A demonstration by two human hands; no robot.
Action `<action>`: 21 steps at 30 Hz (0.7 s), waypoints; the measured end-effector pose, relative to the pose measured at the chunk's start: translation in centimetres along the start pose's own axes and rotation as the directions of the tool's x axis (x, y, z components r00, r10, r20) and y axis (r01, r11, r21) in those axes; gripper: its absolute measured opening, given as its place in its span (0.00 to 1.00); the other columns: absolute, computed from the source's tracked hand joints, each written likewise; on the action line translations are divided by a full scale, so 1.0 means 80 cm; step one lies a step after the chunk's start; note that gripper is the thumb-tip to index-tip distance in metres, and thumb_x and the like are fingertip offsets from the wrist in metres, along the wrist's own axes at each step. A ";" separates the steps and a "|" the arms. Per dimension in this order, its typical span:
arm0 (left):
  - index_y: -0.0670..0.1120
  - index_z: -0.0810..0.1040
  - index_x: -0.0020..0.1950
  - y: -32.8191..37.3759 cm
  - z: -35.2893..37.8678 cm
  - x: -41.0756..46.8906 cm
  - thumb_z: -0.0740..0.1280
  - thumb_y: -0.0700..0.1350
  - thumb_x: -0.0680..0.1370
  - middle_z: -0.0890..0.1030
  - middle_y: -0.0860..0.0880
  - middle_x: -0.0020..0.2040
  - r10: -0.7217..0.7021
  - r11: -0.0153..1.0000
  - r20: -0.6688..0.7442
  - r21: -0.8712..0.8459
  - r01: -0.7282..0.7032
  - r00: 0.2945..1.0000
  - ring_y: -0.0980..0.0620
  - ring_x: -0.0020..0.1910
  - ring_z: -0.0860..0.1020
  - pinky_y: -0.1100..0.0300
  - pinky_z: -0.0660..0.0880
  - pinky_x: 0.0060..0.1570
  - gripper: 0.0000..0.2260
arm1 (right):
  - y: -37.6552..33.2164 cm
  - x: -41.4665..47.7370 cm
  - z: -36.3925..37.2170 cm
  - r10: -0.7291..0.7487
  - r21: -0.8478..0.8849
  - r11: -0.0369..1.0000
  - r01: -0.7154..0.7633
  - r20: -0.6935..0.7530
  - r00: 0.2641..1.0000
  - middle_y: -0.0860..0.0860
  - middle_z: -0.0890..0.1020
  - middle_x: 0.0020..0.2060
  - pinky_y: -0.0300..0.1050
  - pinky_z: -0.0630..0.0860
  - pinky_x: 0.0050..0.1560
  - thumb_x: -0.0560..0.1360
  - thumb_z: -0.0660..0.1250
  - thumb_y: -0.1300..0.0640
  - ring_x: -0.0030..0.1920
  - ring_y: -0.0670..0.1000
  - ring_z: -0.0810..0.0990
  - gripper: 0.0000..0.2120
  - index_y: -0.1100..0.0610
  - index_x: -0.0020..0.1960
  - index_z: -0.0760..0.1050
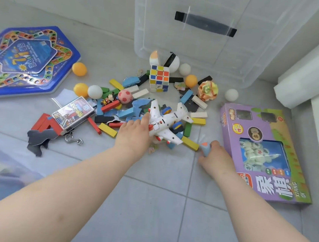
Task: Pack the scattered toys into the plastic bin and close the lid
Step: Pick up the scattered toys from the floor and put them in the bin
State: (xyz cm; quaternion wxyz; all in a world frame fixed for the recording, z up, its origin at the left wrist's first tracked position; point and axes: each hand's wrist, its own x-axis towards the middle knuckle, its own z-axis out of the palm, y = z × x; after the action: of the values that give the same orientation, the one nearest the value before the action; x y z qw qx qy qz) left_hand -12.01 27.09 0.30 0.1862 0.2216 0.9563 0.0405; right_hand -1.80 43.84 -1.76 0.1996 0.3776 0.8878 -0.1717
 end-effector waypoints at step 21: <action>0.71 0.68 0.57 -0.304 -0.201 -0.270 0.70 0.60 0.63 0.80 0.62 0.50 -0.291 0.786 -0.454 -0.615 -0.059 0.842 0.54 0.52 0.79 0.55 0.75 0.56 0.24 | -0.226 -0.141 -0.083 -0.589 0.463 0.688 0.559 -0.095 0.803 0.50 0.72 0.42 0.36 0.69 0.36 0.74 0.63 0.62 0.39 0.49 0.72 0.12 0.52 0.53 0.63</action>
State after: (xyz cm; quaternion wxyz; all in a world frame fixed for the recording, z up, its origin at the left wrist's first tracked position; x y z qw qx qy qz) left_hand -9.99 -4.12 18.60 -0.0194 0.0685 0.9173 0.3917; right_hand -9.51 28.21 12.21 0.0654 0.1122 0.8855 -0.4461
